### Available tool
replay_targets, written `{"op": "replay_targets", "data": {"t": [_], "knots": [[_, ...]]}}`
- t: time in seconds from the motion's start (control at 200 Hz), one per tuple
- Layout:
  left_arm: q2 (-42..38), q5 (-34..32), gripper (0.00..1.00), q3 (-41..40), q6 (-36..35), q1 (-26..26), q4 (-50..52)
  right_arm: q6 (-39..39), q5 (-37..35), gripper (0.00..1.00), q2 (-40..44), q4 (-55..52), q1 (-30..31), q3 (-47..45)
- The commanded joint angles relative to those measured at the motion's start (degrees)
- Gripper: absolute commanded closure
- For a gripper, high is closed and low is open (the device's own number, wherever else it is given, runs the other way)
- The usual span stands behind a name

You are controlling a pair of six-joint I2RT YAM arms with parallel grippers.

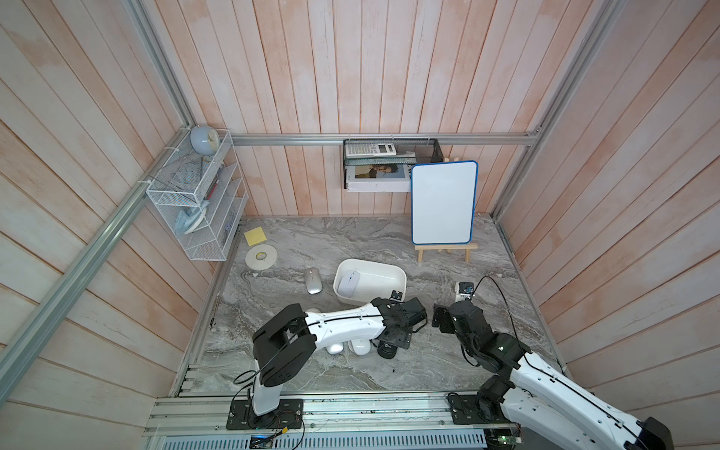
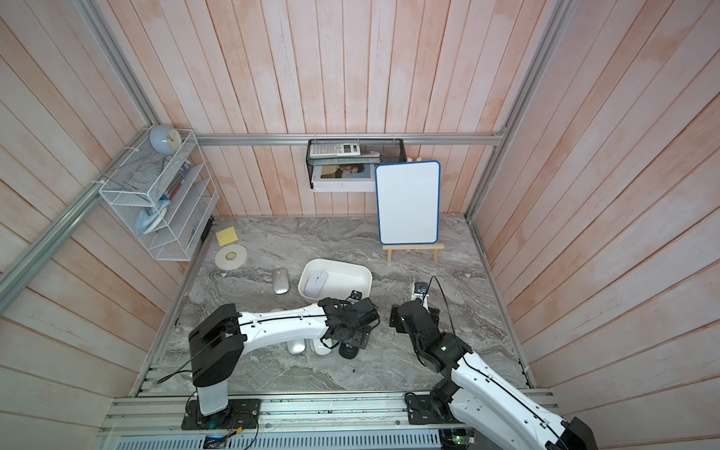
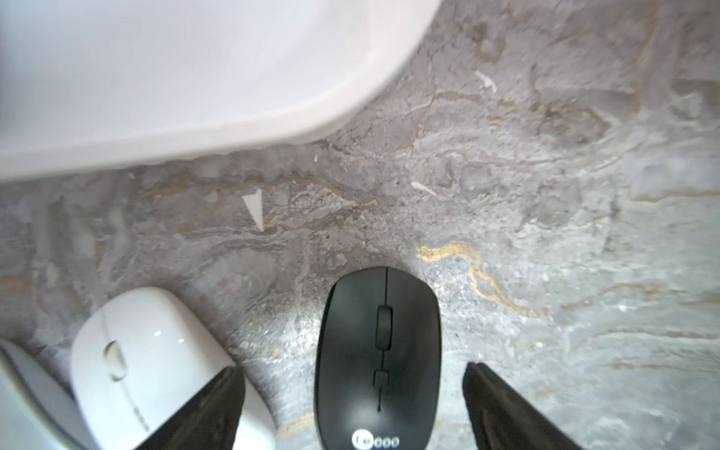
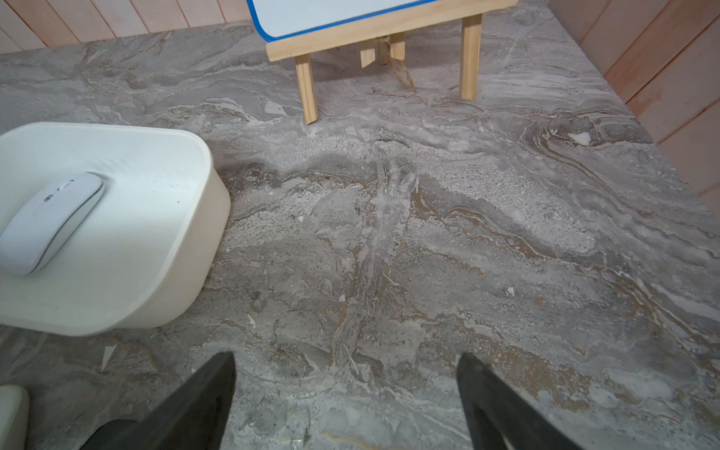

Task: Take out the mouse from the storage box
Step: Place the mouse at the center of the board, then pick up the mouse from the storage box.

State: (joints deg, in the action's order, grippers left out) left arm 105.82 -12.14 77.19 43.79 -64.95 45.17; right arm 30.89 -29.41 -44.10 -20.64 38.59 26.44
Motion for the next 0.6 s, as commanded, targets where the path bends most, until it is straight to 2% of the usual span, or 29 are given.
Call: {"op": "replay_targets", "data": {"t": [0.0, 0.165, 0.355, 0.38, 0.595], "knots": [[-6.68, -4.26, 0.04, -3.1, 1.15, -0.11, -0.64, 1.81, -2.12, 0.07, -1.7, -2.52, -0.39, 3.46], [-16.16, -7.15, 0.03, -8.24, 0.94, 1.79, -0.98, 3.32, -1.58, 0.07, -6.22, -4.12, -0.45, 8.24], [-29.52, -9.55, 0.02, -17.66, 1.12, 7.89, -2.07, 4.45, 0.26, 0.07, -13.28, -4.75, -0.48, 14.18], [-31.33, -9.9, 0.02, -19.01, 1.04, 10.71, -2.01, 4.39, 0.69, 0.07, -14.26, -4.7, -0.51, 14.97], [-44.7, -9.3, 0.01, -29.88, 0.71, 24.27, -2.17, 4.08, 6.22, 0.07, -22.25, -2.05, -0.32, 20.77]]}}
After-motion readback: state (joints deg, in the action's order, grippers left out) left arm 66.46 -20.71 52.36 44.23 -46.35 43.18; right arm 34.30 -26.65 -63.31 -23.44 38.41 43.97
